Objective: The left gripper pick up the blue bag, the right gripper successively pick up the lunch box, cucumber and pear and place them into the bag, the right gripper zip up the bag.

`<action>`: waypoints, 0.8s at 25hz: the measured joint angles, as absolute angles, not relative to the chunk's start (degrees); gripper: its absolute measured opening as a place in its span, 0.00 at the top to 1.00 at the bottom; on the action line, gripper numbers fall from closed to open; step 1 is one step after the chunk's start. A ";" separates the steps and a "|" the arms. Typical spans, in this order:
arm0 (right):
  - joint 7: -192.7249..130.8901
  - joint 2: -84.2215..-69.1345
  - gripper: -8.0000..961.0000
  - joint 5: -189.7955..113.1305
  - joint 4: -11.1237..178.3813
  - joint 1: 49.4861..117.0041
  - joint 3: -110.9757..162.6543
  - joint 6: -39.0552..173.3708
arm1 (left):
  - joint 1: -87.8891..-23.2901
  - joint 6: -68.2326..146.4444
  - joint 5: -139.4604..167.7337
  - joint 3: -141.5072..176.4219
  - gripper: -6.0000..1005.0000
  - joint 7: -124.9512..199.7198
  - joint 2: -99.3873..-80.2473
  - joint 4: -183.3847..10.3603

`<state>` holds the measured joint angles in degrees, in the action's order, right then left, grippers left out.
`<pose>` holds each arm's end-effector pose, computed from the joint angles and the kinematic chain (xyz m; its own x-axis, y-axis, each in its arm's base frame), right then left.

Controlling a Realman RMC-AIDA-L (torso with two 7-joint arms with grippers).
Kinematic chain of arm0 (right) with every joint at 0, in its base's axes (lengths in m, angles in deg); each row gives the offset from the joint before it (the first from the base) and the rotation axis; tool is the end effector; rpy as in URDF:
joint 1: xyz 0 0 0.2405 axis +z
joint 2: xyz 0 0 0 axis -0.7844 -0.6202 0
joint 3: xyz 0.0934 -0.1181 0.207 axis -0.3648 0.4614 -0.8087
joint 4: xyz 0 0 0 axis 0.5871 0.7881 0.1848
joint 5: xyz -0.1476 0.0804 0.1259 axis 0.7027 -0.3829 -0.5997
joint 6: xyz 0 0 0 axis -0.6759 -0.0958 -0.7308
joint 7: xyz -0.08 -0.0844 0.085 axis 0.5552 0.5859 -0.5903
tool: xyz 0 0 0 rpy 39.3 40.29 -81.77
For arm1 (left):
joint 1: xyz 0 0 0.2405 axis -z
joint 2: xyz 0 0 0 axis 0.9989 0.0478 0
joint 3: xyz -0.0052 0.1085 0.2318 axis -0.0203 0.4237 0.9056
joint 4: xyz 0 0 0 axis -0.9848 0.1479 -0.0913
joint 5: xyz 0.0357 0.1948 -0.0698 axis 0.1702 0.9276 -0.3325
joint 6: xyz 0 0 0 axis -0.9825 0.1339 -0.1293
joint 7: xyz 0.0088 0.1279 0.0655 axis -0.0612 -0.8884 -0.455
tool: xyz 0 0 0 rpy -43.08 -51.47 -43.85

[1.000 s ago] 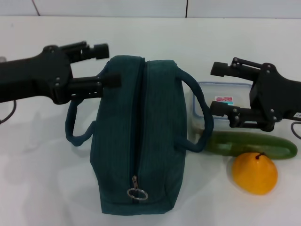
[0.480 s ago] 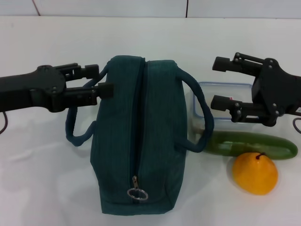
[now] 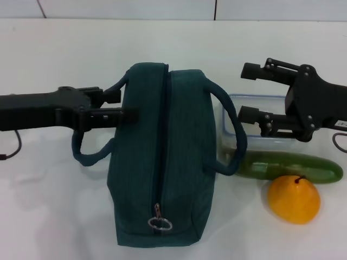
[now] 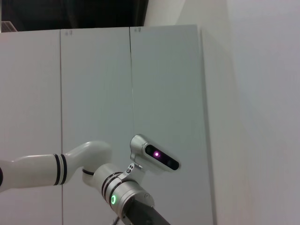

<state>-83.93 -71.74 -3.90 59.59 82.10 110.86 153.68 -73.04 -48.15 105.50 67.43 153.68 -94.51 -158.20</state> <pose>0.2017 0.3158 0.0123 0.6279 0.0315 -0.7776 -0.0868 -0.9901 -0.1102 -0.2287 0.2923 0.0606 0.6648 0.5474 0.5084 0.6511 -0.7581 -0.0352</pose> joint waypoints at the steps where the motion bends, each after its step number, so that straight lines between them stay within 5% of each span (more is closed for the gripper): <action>1: -83.93 -71.76 0.20 -3.90 59.60 82.10 110.85 153.43 | -72.67 -47.96 105.94 67.68 0.21 153.85 -94.51 -158.08; 11: -83.70 -71.89 0.20 -3.91 59.65 81.52 110.86 152.71 | -67.48 -47.75 106.71 66.41 0.22 151.70 -94.06 -151.09; 20: -83.37 -72.77 0.20 -3.95 60.33 80.50 110.86 152.64 | -64.61 -47.46 106.29 64.43 0.47 147.20 -94.13 -146.04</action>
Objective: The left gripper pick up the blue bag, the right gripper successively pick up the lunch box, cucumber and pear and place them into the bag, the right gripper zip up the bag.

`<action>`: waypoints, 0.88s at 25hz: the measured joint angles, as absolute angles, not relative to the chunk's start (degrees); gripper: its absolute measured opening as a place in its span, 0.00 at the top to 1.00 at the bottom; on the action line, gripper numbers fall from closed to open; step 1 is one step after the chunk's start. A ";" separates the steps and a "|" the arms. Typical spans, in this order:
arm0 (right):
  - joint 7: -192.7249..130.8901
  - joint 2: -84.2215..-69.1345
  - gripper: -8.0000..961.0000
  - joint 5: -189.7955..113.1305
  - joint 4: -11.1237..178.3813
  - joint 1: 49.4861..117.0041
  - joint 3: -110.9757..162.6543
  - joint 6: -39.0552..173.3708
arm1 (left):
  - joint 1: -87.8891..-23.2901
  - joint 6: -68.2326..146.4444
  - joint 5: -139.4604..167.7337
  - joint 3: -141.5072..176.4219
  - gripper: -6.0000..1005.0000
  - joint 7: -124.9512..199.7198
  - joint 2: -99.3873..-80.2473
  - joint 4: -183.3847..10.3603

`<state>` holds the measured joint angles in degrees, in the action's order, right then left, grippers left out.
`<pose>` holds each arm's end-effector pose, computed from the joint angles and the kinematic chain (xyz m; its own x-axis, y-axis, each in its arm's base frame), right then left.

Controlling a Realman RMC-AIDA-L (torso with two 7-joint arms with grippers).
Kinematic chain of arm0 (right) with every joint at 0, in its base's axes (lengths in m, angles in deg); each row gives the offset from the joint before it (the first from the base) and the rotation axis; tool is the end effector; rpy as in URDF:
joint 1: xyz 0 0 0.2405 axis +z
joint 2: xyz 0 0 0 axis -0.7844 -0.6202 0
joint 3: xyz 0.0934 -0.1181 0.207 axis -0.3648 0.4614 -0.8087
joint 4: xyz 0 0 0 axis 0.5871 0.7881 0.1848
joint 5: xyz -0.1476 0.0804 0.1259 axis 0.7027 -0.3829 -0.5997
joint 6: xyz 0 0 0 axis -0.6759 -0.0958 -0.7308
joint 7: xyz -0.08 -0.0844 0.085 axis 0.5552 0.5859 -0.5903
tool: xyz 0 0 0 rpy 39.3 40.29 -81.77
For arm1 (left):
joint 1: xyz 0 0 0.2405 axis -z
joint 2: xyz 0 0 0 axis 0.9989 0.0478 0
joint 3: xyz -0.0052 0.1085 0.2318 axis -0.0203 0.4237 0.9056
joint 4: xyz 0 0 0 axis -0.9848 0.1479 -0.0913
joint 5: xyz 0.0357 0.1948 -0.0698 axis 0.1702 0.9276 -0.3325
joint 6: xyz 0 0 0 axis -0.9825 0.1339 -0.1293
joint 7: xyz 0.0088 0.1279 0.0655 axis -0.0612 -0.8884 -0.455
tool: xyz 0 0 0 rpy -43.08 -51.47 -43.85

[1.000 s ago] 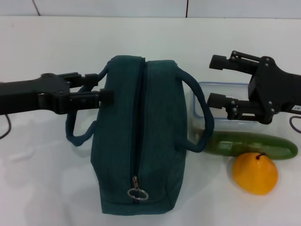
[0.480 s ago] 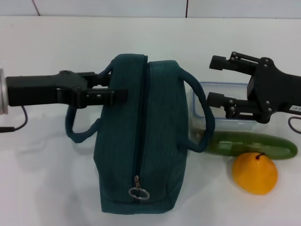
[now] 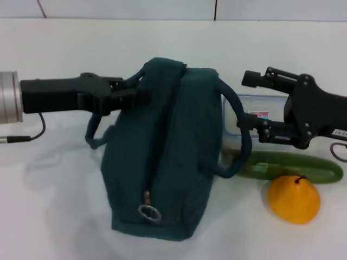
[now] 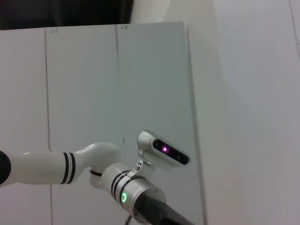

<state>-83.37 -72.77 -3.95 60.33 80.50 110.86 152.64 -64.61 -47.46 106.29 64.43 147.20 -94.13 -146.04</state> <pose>0.2106 0.3098 0.0048 0.6269 0.0051 -0.7791 -0.1337 -0.9844 -0.1140 -0.2214 0.3198 0.0426 0.6712 0.5196 0.5287 0.6051 -0.7960 0.0140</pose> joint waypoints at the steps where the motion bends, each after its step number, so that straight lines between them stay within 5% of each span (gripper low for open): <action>1: -83.36 -73.06 0.20 -4.03 60.44 80.20 110.82 152.47 | -64.30 -47.42 106.24 64.04 0.52 146.80 -94.08 -145.70; 4: -83.00 -74.61 0.20 -4.34 61.19 79.33 110.01 151.53 | -63.99 -47.23 106.08 63.41 0.65 144.11 -94.16 -145.21; 5: -81.89 -77.54 0.20 -4.36 63.34 78.34 106.98 150.61 | -63.98 -47.17 106.07 63.41 0.69 143.50 -94.22 -145.06; 8: -80.63 -79.73 0.20 -7.22 67.39 77.10 103.74 150.88 | -63.01 -46.92 106.11 63.60 0.79 142.25 -94.41 -143.65; 15: -82.69 -80.06 0.20 -36.62 74.99 76.43 121.57 151.00 | -60.46 -45.13 106.10 62.73 0.95 141.71 -94.31 -139.71; 22: -82.47 -79.00 0.20 -38.09 75.80 75.38 127.08 151.18 | -60.41 -44.85 106.05 62.20 0.95 141.18 -94.42 -139.62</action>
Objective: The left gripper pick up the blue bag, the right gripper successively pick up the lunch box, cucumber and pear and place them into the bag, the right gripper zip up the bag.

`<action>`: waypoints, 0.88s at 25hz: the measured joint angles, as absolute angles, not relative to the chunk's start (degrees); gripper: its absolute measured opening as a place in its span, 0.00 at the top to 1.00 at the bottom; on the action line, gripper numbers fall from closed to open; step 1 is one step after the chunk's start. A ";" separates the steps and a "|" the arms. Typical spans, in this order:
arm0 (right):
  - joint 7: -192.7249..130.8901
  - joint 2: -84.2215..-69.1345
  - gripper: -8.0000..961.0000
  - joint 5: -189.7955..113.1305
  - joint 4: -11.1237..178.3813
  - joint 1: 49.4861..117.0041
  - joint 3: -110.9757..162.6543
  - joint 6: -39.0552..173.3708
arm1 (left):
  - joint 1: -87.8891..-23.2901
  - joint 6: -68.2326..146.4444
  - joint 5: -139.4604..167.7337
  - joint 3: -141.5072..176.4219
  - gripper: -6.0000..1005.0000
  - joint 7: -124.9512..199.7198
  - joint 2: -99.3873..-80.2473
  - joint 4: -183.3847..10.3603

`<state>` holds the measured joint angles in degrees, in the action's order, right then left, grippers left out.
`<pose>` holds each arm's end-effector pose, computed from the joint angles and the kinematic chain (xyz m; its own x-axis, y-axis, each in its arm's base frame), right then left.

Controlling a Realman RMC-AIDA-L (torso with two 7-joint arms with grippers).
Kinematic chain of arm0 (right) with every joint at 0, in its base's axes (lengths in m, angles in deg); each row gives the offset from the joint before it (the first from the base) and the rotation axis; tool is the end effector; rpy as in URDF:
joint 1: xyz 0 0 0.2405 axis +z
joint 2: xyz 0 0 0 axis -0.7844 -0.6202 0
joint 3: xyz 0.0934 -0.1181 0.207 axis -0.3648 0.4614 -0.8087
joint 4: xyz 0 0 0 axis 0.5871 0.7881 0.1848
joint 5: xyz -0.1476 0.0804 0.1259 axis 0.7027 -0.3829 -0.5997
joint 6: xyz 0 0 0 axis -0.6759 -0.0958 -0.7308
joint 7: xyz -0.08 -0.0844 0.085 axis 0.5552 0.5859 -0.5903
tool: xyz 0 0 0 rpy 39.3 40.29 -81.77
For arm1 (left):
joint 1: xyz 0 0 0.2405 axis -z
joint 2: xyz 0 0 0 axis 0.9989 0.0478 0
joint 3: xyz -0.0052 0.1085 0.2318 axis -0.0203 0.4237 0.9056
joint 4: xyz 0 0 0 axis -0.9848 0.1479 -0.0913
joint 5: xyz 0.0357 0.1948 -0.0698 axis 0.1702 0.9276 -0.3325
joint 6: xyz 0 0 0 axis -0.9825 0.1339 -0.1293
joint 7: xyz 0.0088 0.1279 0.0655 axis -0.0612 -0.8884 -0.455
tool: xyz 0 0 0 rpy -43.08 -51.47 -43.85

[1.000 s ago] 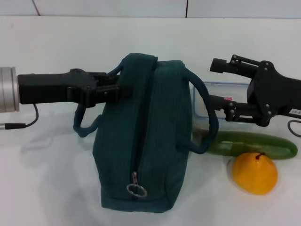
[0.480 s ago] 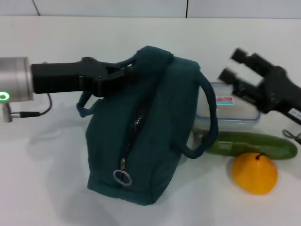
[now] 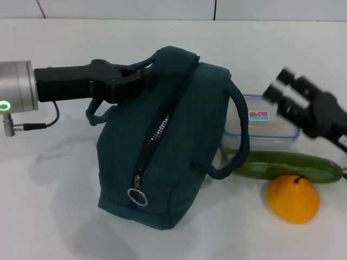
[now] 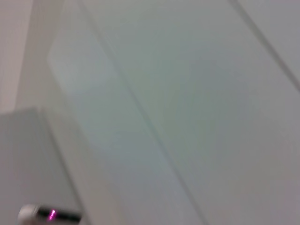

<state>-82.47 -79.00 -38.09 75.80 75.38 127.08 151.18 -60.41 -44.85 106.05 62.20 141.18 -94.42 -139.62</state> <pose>0.2580 0.2830 -0.0232 0.3458 -0.1914 -0.9186 -0.5942 -0.8023 -0.0565 -0.2159 0.3371 0.0324 0.6789 0.4651 0.5681 0.5701 -0.8215 -0.0088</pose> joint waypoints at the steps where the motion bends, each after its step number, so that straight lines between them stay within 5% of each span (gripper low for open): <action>1: -82.16 -78.48 0.20 -36.40 75.95 75.50 127.23 151.20 | -60.37 -44.82 105.94 62.15 0.95 141.12 -94.43 -139.55; 11: -77.30 -72.27 0.20 -24.29 77.23 74.57 127.99 153.42 | -60.18 -42.79 101.00 62.34 0.95 138.15 -94.43 -136.36; 22: -76.99 -69.48 0.20 -22.99 84.87 73.69 128.35 158.69 | -58.41 -40.29 98.75 62.47 0.95 137.13 -94.46 -132.65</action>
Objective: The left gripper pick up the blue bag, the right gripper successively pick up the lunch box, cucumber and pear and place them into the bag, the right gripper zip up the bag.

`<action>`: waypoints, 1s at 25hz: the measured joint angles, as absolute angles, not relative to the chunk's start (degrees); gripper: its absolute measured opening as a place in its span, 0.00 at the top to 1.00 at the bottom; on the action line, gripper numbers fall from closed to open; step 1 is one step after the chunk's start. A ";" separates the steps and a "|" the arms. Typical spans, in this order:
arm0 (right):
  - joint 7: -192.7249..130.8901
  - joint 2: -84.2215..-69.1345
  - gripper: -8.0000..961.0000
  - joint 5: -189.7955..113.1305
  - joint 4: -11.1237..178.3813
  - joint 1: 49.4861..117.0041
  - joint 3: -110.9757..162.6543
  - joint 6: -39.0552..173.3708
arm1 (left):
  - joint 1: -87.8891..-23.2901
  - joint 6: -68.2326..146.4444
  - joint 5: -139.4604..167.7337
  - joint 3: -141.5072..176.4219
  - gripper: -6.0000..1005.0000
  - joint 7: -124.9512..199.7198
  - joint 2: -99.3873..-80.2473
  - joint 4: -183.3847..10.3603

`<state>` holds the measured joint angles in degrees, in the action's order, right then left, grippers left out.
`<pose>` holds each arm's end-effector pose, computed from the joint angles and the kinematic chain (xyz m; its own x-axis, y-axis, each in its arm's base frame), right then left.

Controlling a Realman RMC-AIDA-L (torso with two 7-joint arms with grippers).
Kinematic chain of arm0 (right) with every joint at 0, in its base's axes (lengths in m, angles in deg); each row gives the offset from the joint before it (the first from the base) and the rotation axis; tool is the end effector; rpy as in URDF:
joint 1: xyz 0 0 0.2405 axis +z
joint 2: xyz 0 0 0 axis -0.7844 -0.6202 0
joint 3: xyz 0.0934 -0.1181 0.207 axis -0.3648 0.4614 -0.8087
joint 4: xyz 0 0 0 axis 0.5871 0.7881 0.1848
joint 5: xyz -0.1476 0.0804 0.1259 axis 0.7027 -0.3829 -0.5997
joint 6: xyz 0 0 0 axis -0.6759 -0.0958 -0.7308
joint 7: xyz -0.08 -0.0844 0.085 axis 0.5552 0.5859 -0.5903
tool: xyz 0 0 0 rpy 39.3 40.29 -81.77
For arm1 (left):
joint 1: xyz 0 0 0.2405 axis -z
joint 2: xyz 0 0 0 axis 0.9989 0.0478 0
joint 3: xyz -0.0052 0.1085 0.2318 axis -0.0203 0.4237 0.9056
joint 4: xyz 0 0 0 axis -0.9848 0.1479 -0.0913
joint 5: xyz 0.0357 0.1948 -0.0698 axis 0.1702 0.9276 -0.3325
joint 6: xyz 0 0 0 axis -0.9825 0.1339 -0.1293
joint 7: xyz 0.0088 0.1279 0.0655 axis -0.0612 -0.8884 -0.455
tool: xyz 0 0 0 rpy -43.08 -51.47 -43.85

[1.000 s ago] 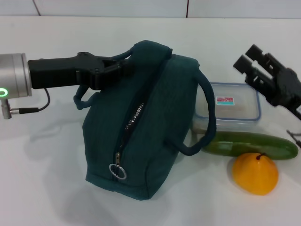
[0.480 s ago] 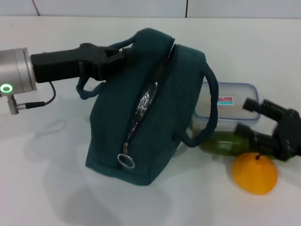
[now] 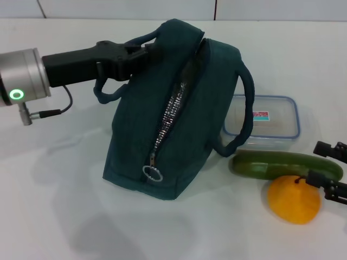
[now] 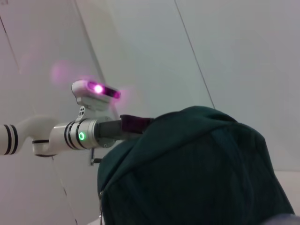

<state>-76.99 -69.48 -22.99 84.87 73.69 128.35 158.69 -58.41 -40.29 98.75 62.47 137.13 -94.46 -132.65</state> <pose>0.3254 0.2377 0.0175 0.6215 -0.2634 -0.7378 -0.4967 -0.8608 -0.1111 -0.2099 0.3514 0.0247 0.5990 0.4358 0.6718 0.5872 -0.8095 0.0016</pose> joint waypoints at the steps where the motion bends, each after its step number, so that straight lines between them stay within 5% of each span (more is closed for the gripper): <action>1: -77.07 -69.41 0.20 -22.98 85.08 73.68 128.46 158.68 | -58.00 -40.08 98.75 62.50 0.95 137.07 -94.43 -132.20; 25: -85.07 -70.47 0.20 -21.57 84.99 78.58 129.44 149.17 | -58.00 -39.84 98.73 62.15 0.95 136.36 -94.16 -131.83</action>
